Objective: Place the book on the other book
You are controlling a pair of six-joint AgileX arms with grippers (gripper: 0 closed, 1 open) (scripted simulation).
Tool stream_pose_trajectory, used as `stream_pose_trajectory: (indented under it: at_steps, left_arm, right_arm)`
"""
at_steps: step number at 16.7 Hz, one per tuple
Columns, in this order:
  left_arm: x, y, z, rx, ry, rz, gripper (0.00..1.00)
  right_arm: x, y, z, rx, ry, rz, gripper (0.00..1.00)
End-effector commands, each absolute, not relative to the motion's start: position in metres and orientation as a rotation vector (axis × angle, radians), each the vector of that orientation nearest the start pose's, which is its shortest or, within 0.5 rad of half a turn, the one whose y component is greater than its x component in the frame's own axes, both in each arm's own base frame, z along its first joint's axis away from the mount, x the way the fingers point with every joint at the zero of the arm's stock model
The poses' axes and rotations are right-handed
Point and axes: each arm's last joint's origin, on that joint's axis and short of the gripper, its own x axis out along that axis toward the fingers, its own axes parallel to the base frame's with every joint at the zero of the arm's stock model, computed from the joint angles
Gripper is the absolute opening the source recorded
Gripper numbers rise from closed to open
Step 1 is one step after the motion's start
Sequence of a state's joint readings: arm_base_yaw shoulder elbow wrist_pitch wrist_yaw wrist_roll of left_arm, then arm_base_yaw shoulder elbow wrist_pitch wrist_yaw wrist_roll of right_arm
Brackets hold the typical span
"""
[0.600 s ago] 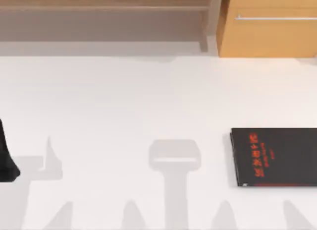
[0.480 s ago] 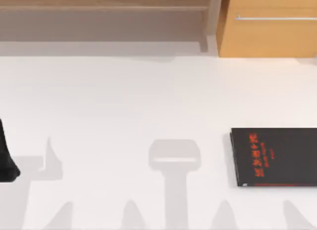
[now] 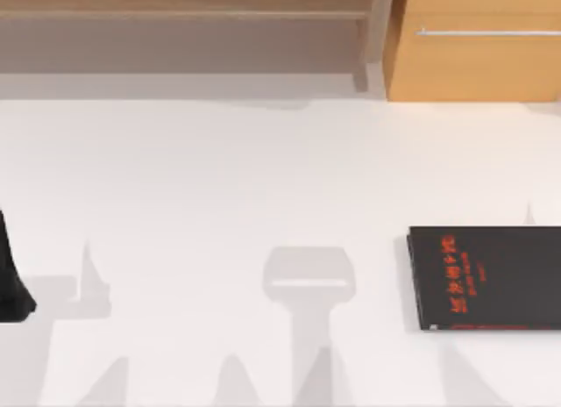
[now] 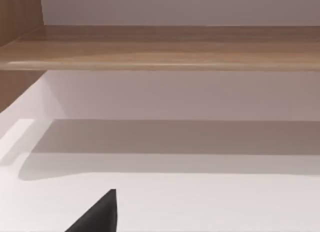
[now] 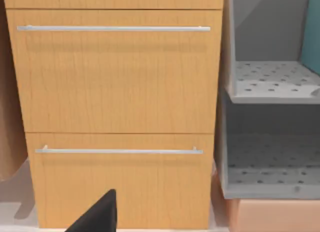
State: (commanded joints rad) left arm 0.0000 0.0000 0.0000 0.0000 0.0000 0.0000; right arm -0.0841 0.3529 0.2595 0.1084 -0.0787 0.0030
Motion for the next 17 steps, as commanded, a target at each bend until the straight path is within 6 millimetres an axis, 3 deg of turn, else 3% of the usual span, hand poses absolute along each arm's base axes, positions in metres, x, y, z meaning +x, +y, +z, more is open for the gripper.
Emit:
stream_pose_trajectory:
  at_steps: [4,9,13,17]
  left_arm:
    - [0.106,-0.001,0.16,0.0,0.0,0.0,1.0]
    - [0.106,-0.001,0.16,0.0,0.0,0.0,1.0]
    - [0.106,-0.001,0.16,0.0,0.0,0.0,1.0]
    - [0.106,-0.001,0.16,0.0,0.0,0.0,1.0]
  right_arm:
    - [0.174,-0.024,0.28,-0.008,-0.003,-0.006,1.0]
    - [0.263,-0.062,0.317,-0.014,0.002,-0.007,1.0]
    - [0.336,-0.108,0.313,-0.016,0.004,-0.007,1.0]
    - [0.392,-0.154,0.286,-0.016,0.007,-0.007,1.0]
